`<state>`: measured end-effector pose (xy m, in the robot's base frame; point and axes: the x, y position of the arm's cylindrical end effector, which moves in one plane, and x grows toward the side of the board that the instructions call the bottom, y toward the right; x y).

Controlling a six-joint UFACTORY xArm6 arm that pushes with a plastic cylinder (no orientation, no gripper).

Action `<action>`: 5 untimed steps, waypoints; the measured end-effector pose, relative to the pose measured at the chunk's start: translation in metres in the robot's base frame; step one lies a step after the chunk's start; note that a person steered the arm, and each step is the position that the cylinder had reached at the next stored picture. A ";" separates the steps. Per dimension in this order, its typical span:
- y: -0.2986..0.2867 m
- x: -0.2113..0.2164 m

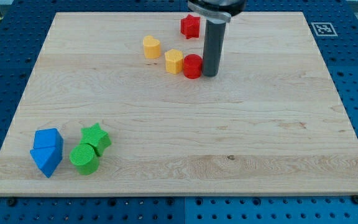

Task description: Push the red circle to the bottom center

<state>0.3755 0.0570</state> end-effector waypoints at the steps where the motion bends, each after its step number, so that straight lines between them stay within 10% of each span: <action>1: 0.018 -0.023; 5: -0.018 -0.004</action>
<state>0.3712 0.0392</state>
